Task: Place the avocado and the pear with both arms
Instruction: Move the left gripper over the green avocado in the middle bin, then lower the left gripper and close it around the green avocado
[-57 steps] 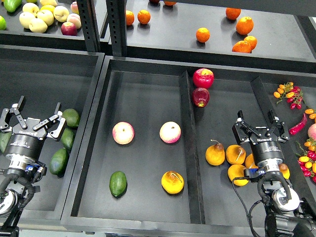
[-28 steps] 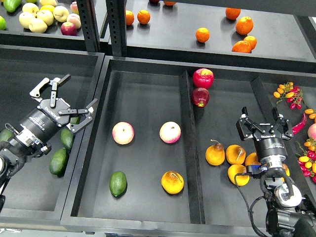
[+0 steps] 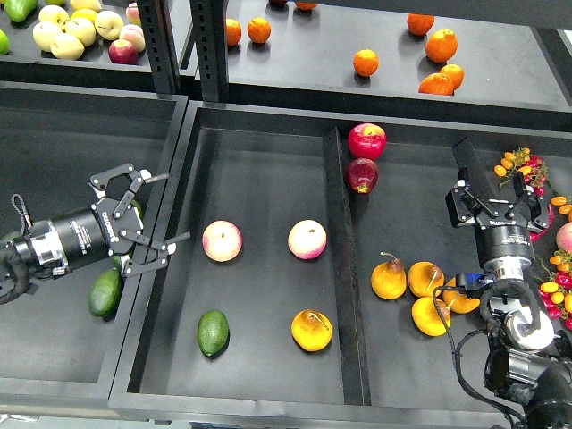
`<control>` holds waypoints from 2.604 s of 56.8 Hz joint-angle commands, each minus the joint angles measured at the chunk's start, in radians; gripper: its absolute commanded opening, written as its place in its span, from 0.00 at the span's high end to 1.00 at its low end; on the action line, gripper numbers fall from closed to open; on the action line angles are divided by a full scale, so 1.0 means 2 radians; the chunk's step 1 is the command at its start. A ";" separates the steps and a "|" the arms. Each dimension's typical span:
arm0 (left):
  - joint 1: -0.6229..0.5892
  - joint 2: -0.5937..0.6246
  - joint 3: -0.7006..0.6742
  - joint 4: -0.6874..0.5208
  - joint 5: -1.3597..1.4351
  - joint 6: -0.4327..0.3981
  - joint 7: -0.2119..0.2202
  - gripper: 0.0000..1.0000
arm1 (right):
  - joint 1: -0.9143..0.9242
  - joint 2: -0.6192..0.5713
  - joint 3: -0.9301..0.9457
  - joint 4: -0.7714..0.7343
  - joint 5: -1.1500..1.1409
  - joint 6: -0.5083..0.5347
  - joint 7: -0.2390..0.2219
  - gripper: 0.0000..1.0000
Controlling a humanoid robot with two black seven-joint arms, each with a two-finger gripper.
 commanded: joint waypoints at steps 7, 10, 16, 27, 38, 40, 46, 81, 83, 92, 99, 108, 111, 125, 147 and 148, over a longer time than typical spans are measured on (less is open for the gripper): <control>-0.090 0.021 0.116 0.033 0.159 0.000 0.000 0.01 | 0.013 0.000 0.002 0.000 0.000 0.000 0.000 0.00; -0.117 0.020 0.151 0.034 0.178 0.000 0.000 0.01 | 0.016 0.000 0.002 0.000 0.000 -0.004 0.000 0.00; -0.169 0.010 0.223 0.036 0.195 0.000 0.000 0.01 | 0.020 0.000 0.002 0.000 0.000 -0.006 0.000 0.00; -0.197 -0.017 0.263 0.045 0.205 0.000 0.000 0.01 | 0.020 0.000 0.003 0.001 0.000 -0.010 0.000 0.00; -0.232 -0.063 0.286 0.072 0.206 0.000 0.000 0.01 | 0.020 0.000 0.003 0.001 0.000 -0.010 0.000 0.00; -0.240 -0.070 0.294 0.077 0.206 0.000 0.000 0.01 | 0.020 0.000 0.003 0.001 0.000 -0.010 0.000 0.00; -0.252 -0.086 0.320 0.091 0.206 0.000 0.000 0.01 | 0.020 0.000 0.003 0.001 0.000 -0.010 0.000 0.00; -0.235 -0.190 0.369 0.217 0.269 0.000 0.000 0.01 | 0.020 0.000 0.016 0.023 0.001 -0.024 0.000 0.00; -0.235 -0.197 0.370 0.225 0.269 0.000 0.000 0.01 | 0.020 0.000 0.017 0.023 0.001 -0.024 0.000 0.00; -0.236 -0.227 0.378 0.264 0.269 0.000 0.000 0.01 | 0.019 0.000 0.023 0.023 0.001 -0.024 0.000 0.00; -0.235 -0.239 0.379 0.282 0.269 0.000 0.000 0.01 | 0.016 0.000 0.024 0.024 0.002 -0.024 0.000 0.00; -0.224 -0.241 0.383 0.284 0.271 0.000 0.000 0.01 | 0.013 0.000 0.030 0.025 0.003 -0.024 0.000 0.00; -0.221 -0.242 0.383 0.286 0.274 0.000 0.000 0.01 | 0.013 0.000 0.030 0.027 0.003 -0.024 0.000 0.00; -0.214 -0.259 0.383 0.302 0.284 0.000 0.000 0.01 | 0.013 0.000 0.030 0.029 0.003 -0.024 0.000 0.00; -0.212 -0.282 0.383 0.326 0.283 0.000 0.000 0.01 | 0.013 0.000 0.030 0.029 0.003 -0.024 0.000 0.00; -0.212 -0.283 0.383 0.326 0.283 0.000 0.000 0.01 | 0.013 0.000 0.030 0.029 0.003 -0.024 0.000 0.00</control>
